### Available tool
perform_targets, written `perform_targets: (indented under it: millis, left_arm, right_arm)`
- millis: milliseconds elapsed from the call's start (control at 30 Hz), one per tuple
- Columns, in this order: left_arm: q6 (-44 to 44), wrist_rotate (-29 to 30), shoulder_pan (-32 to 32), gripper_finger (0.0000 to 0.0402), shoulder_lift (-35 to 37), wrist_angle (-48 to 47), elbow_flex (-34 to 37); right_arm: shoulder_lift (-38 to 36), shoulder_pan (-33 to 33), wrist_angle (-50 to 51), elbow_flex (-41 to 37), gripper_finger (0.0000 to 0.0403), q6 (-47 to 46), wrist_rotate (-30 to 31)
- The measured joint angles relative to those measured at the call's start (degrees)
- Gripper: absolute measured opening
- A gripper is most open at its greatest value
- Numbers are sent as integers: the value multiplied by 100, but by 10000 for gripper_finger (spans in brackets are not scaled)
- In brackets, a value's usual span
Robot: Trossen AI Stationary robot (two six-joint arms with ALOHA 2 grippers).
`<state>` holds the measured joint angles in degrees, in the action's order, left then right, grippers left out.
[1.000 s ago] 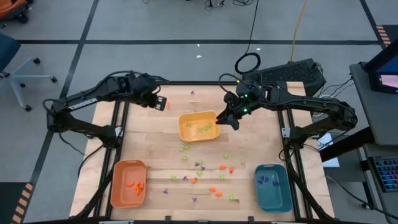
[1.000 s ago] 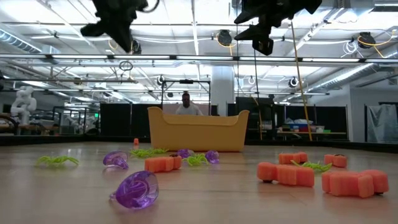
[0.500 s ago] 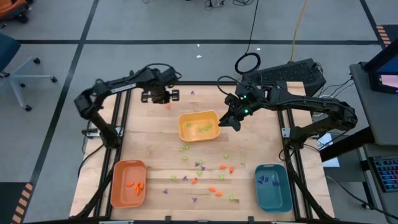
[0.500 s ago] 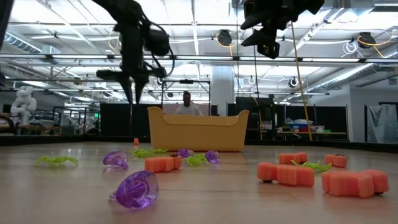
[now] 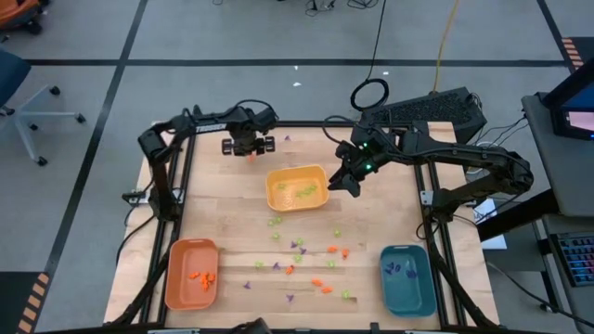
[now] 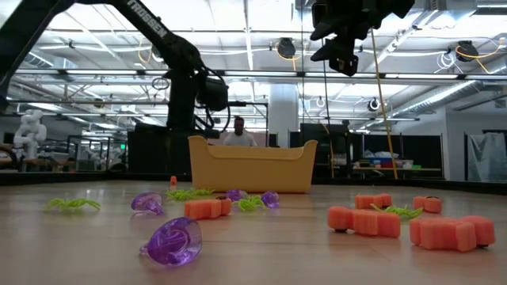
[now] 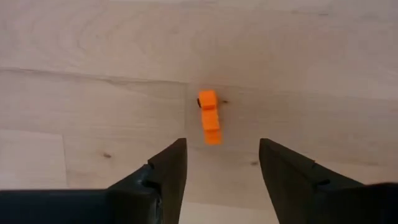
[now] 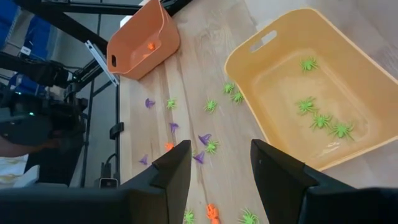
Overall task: Sort Halloween decoration
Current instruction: Put the orange skeleton toy into the orange bin
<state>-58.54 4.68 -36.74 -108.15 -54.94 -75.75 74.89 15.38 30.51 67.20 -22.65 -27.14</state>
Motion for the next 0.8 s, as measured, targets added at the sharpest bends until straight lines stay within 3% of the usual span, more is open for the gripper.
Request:
perform_targets:
  millis: [267, 633, 800]
  left_arm:
    - [-268, 85, 1, 186, -196, 125, 0]
    - [-509, 427, -9, 106, -296, 165, 33]
    - [-567, 315, 13, 95, -435, 174, 42]
  right_arm:
    - [0, 0, 184, 0, 155, 87, 0]
    - [0, 0, 218, 0, 155, 107, 0]
    - [0, -2, 254, 0, 155, 98, -10]
